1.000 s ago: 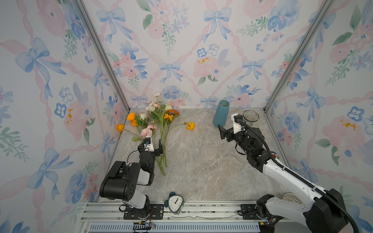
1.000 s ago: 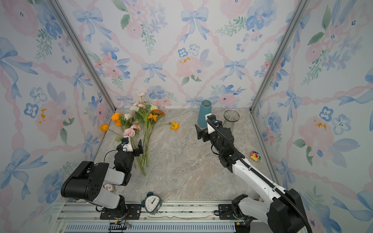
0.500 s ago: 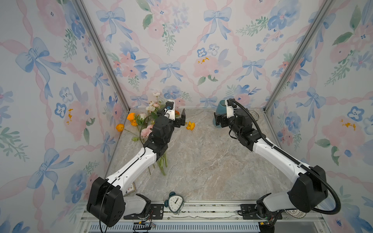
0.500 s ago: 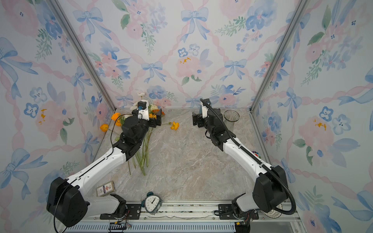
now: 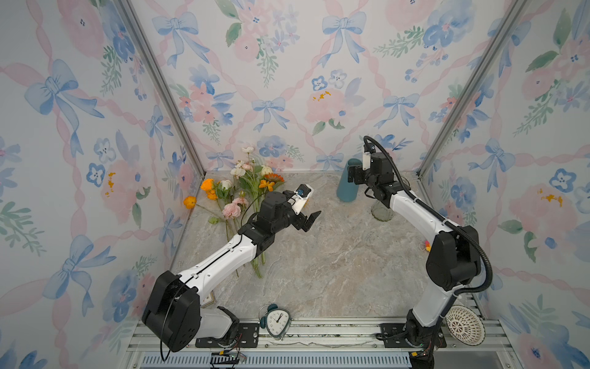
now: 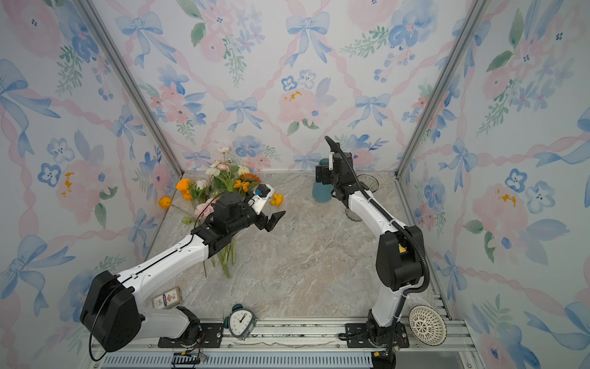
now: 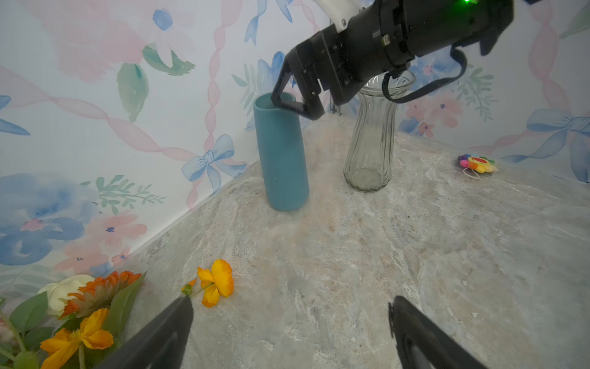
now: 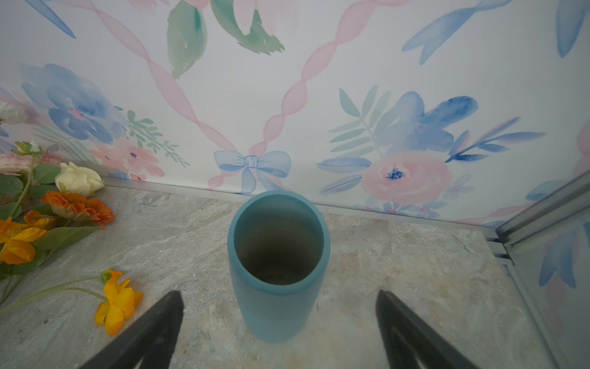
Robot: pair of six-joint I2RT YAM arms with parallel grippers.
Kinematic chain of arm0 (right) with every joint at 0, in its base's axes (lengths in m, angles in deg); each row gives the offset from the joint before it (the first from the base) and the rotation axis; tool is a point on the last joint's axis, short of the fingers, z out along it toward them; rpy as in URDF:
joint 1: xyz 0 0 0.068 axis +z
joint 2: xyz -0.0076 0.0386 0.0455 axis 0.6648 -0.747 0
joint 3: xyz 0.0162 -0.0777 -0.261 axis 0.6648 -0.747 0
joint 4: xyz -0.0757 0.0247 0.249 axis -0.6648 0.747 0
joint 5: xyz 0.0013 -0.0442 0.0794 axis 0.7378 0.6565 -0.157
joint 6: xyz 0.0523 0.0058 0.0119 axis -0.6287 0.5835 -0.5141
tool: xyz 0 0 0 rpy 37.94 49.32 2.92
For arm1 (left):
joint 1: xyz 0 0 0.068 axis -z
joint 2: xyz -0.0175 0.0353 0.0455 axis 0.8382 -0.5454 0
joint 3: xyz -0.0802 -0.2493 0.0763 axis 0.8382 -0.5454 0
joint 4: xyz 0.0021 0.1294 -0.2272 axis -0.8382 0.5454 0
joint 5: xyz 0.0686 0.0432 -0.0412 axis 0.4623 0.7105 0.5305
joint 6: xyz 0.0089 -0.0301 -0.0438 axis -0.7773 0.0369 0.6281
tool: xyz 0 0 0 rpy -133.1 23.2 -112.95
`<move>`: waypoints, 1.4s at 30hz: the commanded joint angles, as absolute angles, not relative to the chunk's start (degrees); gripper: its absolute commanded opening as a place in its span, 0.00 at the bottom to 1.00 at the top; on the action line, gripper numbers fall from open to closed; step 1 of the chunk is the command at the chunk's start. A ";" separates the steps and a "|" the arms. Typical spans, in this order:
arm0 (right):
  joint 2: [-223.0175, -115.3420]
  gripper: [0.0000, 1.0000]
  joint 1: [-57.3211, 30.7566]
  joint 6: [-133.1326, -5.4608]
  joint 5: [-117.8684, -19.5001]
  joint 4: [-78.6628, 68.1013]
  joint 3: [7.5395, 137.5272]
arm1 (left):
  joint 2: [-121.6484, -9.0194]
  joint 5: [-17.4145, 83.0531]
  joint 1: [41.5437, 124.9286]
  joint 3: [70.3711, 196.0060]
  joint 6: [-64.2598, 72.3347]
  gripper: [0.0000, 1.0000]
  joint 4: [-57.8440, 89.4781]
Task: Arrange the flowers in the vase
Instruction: 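Reach the right gripper to the teal vase rim while the left arm rises, then grip the teal vase rim with the right gripper and drag it toward the flowers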
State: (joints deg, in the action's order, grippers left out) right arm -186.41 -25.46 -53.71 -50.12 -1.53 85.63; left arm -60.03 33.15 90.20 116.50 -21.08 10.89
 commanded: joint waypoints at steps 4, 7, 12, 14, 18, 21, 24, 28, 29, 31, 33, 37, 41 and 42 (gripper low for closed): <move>-190.90 0.97 -27.25 -53.27 -53.62 -0.59 90.42 | -55.78 32.91 90.63 115.79 -22.81 0.98 9.57; -192.52 0.97 -27.22 -53.19 -55.49 -1.84 91.53 | -55.12 33.22 90.69 115.12 -23.85 0.98 9.53; -194.30 0.97 -27.16 -53.32 -57.04 -4.03 92.78 | -55.61 33.14 90.70 115.21 -23.14 0.98 9.22; -195.33 0.97 -27.08 -53.59 -57.05 -4.02 93.59 | -55.53 33.05 90.70 115.24 -22.85 0.98 9.19; -198.31 0.97 -26.98 -53.87 -56.86 -2.19 96.79 | -55.17 32.45 90.70 115.14 -22.25 0.98 8.74; -200.45 0.97 -26.89 -54.19 -56.51 -1.23 98.76 | -55.18 32.26 90.70 115.10 -21.91 0.98 8.47; -202.20 0.97 -26.85 -54.67 -56.18 -0.25 99.95 | -55.31 32.25 90.70 115.15 -21.75 0.98 8.52; -202.87 0.97 -26.88 -55.00 -56.20 -0.10 99.88 | -55.19 32.05 90.74 115.19 -21.71 0.98 8.51; -202.86 0.98 -26.88 -54.97 -56.28 -0.12 99.78 | -55.18 32.04 90.76 115.21 -21.80 0.98 8.52; -202.87 0.99 -26.89 -55.01 -56.35 -0.18 99.51 | -55.11 32.20 90.70 115.13 -21.81 0.98 8.52; -202.88 0.95 -26.83 -55.00 -56.48 -0.50 99.24 | -55.17 32.18 90.76 115.15 -21.95 0.98 8.52; -202.83 0.84 -26.90 -54.94 -56.81 -0.91 98.92 | -55.37 32.16 90.70 115.15 -21.96 0.98 8.51; -202.02 0.70 -26.89 -54.59 -56.95 -1.89 98.02 | -55.44 32.00 90.70 115.15 -21.94 0.98 8.51; -201.84 0.66 -26.87 -54.52 -57.03 -2.16 97.77 | -55.46 32.00 90.71 115.15 -21.92 0.98 8.52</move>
